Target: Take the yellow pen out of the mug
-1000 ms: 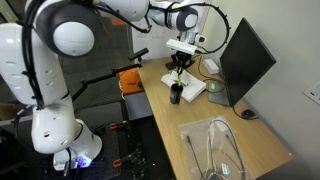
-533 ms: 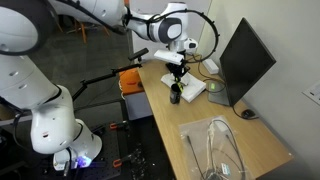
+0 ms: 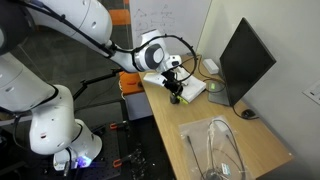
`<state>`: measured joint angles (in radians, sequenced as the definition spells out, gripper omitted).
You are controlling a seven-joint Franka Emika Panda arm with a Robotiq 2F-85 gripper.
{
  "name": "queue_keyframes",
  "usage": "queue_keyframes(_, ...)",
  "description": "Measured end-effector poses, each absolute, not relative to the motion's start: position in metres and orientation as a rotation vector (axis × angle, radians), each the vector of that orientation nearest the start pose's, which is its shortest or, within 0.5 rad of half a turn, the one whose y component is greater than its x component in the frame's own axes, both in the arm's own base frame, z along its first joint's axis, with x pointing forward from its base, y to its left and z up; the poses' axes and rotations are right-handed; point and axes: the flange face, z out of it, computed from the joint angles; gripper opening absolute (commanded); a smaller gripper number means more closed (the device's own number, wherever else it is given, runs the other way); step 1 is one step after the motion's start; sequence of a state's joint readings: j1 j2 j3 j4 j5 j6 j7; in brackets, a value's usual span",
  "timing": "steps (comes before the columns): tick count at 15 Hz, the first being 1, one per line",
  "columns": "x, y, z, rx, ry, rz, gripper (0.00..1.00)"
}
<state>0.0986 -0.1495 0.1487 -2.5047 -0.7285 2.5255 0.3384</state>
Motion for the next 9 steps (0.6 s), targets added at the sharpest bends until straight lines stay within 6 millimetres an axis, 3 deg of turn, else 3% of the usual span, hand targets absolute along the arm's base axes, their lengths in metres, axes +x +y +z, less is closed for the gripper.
queue_keyframes(3, 0.443, 0.115, 0.333, -3.439, -0.722, -0.58, 0.04)
queue_keyframes(9, 0.463, 0.068, 0.306, -3.368, -0.383, -0.551, 0.04)
